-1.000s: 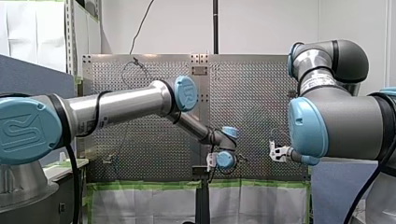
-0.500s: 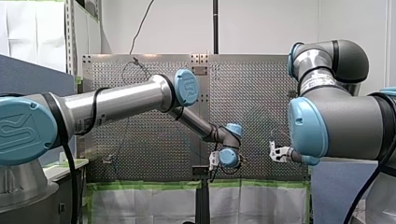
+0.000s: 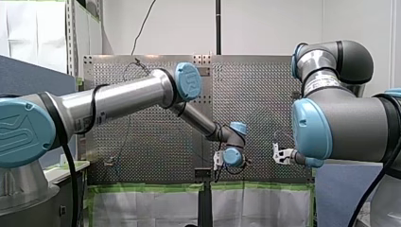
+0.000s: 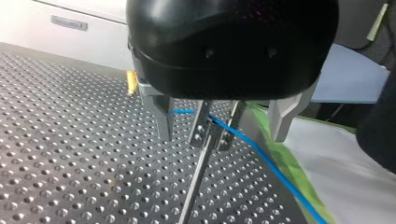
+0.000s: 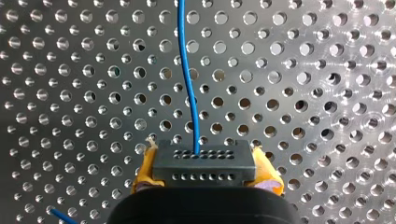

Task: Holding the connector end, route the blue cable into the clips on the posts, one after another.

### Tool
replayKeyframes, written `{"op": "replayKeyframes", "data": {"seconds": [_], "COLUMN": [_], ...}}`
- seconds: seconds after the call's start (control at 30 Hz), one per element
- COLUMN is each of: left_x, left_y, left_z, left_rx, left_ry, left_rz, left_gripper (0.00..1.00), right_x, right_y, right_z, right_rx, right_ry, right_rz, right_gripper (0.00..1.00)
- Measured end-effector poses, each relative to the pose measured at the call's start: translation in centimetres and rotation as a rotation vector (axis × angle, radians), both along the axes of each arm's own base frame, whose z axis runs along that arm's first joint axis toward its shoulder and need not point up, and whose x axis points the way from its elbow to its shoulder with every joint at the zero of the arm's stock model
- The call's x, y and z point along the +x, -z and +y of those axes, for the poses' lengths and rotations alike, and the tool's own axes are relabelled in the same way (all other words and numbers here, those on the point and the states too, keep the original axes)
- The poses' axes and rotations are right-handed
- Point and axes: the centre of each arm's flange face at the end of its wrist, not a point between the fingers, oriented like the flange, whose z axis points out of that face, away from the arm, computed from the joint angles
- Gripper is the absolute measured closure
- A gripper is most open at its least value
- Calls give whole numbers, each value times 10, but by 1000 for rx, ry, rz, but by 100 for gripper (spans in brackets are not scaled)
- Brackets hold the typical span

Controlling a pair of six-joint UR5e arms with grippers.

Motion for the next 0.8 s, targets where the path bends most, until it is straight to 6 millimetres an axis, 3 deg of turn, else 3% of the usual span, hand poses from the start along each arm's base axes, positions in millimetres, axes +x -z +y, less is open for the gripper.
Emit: {"op": "replayKeyframes", "data": {"seconds": [0.3,0.8], "left_x": [-17,-23], "left_y": [10,17], "left_z": [-1,-3], "left_rx": [-4,-66], "left_ry": [20,15], "left_rz": [2,-5], "left_gripper": [0,0], "right_x": [0,0], "right_y": [1,1], "right_z": [0,0], "right_rx": [3,7], "right_ry": [0,1], "right_rz": [0,-7], "right_gripper": [100,100]}}
